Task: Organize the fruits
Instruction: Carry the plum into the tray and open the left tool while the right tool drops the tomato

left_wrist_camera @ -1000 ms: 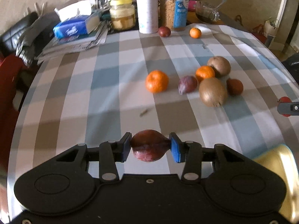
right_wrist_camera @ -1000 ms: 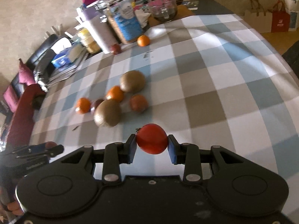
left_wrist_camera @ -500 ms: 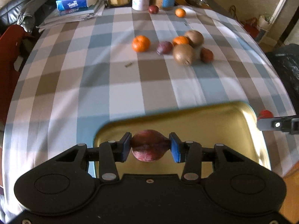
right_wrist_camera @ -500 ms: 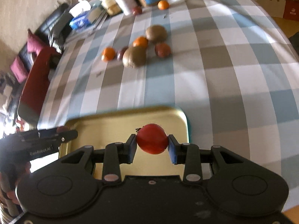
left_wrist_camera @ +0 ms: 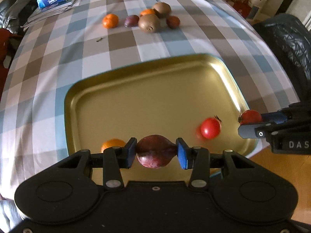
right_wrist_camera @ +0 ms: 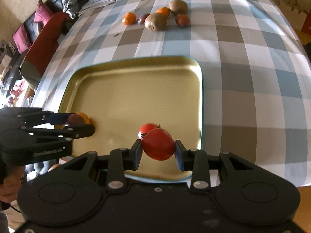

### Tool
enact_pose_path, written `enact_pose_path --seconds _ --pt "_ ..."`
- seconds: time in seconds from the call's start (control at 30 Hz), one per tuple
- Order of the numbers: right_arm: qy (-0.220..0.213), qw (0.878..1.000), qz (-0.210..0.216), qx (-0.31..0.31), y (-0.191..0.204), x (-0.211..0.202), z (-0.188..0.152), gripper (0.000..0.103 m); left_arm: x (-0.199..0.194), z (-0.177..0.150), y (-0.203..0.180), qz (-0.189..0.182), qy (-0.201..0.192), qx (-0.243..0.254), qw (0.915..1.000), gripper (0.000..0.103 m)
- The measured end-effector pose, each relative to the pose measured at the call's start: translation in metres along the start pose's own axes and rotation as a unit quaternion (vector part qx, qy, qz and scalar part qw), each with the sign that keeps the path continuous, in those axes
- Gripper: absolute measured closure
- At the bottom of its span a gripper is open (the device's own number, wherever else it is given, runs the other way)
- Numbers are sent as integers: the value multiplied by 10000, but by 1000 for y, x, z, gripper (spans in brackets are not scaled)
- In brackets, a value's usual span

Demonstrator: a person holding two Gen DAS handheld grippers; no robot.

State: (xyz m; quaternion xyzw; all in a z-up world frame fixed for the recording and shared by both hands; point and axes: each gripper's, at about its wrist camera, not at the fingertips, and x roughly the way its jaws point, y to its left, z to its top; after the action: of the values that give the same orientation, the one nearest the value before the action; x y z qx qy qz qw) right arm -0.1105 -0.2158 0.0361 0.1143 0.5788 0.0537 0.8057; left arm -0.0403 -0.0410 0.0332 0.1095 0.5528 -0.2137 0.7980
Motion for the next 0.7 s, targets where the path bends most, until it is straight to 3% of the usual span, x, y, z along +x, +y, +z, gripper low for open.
enact_pose_path --seconds 0.27,0.5,0.7 --pt "-210 9997 -116 -24 1 -10 -21 66 3 -12 -15 272 31 -59 9996 51" --pt "-677 9972 -326 -62 -1 -19 -24 66 -1 -8 -20 661 -375 -34 9971 51" --pt "-566 9979 -312 8 0 -13 -23 66 6 4 -14 830 -456 -211 9953 50"
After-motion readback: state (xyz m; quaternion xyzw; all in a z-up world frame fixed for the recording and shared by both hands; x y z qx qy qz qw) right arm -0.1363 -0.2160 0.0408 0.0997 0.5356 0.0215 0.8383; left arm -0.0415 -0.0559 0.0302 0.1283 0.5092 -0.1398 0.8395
